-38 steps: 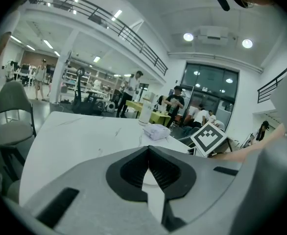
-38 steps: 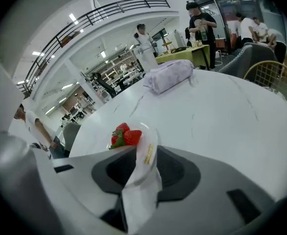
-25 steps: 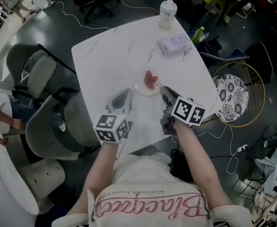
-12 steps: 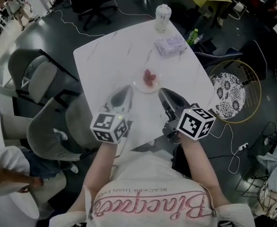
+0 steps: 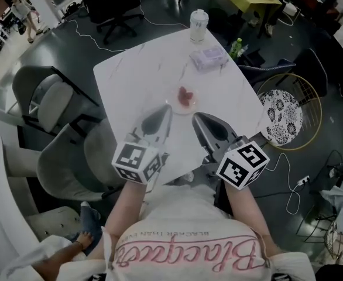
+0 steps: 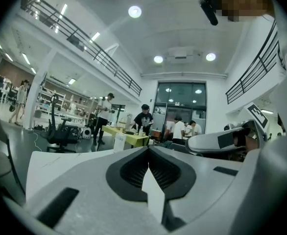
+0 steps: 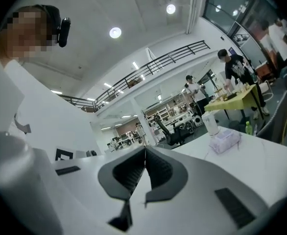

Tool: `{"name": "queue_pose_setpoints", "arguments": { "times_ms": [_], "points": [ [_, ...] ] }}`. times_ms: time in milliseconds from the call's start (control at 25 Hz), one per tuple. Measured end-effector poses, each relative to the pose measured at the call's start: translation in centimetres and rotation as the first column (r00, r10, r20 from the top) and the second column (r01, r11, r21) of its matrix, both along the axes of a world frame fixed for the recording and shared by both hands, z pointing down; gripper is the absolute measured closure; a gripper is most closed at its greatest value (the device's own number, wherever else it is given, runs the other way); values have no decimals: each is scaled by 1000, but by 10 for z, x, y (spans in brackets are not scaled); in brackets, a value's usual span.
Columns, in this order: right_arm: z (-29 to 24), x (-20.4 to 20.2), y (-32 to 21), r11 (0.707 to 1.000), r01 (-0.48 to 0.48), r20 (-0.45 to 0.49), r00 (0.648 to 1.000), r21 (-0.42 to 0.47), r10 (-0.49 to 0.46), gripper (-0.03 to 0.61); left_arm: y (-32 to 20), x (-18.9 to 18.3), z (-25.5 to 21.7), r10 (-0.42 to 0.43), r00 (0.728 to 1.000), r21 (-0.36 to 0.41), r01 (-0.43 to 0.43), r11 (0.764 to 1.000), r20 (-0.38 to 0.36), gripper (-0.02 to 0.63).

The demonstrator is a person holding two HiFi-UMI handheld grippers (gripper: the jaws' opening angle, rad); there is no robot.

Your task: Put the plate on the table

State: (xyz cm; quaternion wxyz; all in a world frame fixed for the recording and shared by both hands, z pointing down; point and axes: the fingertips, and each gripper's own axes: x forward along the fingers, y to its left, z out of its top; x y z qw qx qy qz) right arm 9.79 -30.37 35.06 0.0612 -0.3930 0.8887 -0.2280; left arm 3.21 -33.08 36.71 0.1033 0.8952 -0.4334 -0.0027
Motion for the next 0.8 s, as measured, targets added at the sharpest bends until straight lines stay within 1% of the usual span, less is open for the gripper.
{"name": "queue_pose_setpoints", "arguments": {
  "times_ms": [120,320,800],
  "points": [
    [-6,-1,3,1000,0,-12,1000,19,0,574,2,5,-4,19,1000,9,-19,1000,0,611],
    [-6,2,3,1000,-13,-14,1000,18,13,574,4,10,-8,33,999,19,-33,999,-6,611],
    [-1,2,3,1000,-25,-24,999,6,25,575,6,10,-9,32,999,24,-31,999,-14,611]
  ]
}}
